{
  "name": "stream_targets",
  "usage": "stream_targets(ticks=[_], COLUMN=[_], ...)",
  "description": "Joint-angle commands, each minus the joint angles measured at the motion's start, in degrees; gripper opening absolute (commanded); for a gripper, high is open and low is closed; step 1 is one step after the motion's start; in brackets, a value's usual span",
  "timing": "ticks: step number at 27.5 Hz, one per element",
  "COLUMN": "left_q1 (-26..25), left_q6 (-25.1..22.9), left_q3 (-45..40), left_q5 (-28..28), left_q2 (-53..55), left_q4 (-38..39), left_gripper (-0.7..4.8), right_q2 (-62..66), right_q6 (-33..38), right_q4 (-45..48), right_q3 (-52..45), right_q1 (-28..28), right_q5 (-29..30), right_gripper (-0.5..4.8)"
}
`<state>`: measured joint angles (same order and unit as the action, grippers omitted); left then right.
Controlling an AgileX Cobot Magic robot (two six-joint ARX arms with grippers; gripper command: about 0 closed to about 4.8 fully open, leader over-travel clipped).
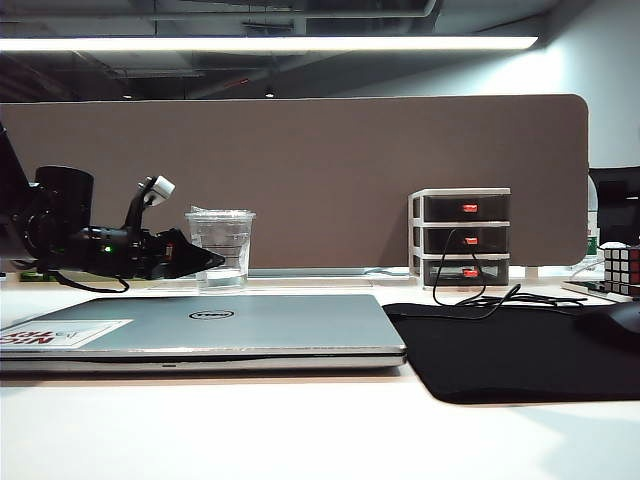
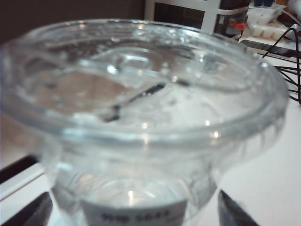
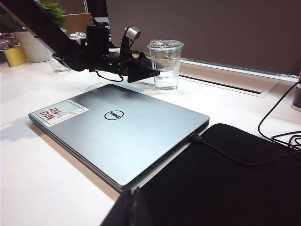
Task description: Pick up the coffee cup and place it on the right side of the laptop.
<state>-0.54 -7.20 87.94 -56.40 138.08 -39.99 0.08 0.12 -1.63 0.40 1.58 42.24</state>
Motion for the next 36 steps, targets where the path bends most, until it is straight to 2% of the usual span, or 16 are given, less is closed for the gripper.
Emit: stream_targets(ticks=[1, 14, 18, 25, 26, 27, 30, 32, 35, 36], left_q1=[1.42, 4.55, 5.11, 5.03, 5.03, 5.03, 5.03, 5.03, 5.01, 5.03], left_q6=[0.02, 0.46, 0.57, 0.59, 0.59, 0.57, 0.55, 0.55, 0.57, 0.59], left_q3=[1.01, 9.62, 10.14, 10.12, 10.12, 10.12, 10.12, 10.12, 10.12, 10.14], left_q5=[-0.13, 2.45, 4.31, 3.63, 3.37, 2.21, 1.07, 1.07, 0.98, -0.59], left_q2=[0.11, 4.42, 4.46, 4.44, 4.44, 4.44, 4.44, 4.44, 4.44, 4.39], left_q4=[-1.07, -0.74, -0.81, -0.79, -0.76, -0.79, -0.79, -0.79, -0.79, -0.90], left_gripper=[4.79, 4.79, 4.79, 4.79, 4.48, 3.76, 2.98, 2.76, 2.77, 2.77], right_q2=[-0.09, -0.09, -0.09, -0.09, -0.09, -0.09, -0.09, -0.09, -0.09, -0.09], right_q6=[-0.17, -0.20, -0.17, -0.17, -0.17, -0.17, -0.17, -0.17, -0.20, -0.20], right_q4=[0.37, 0.37, 0.35, 0.35, 0.35, 0.35, 0.35, 0.35, 0.35, 0.35], right_q3=[-0.37, -0.37, -0.37, -0.37, -0.37, -0.37, -0.37, -0.37, -0.37, -0.37], right_q1=[-0.07, -0.04, -0.04, 0.00, 0.00, 0.00, 0.00, 0.00, 0.00, 0.00], right_q5=[0.33, 1.36, 1.36, 1.38, 1.36, 1.36, 1.36, 1.36, 1.36, 1.36], right_gripper=[0.24, 0.24, 0.24, 0.23, 0.23, 0.23, 0.23, 0.23, 0.23, 0.23])
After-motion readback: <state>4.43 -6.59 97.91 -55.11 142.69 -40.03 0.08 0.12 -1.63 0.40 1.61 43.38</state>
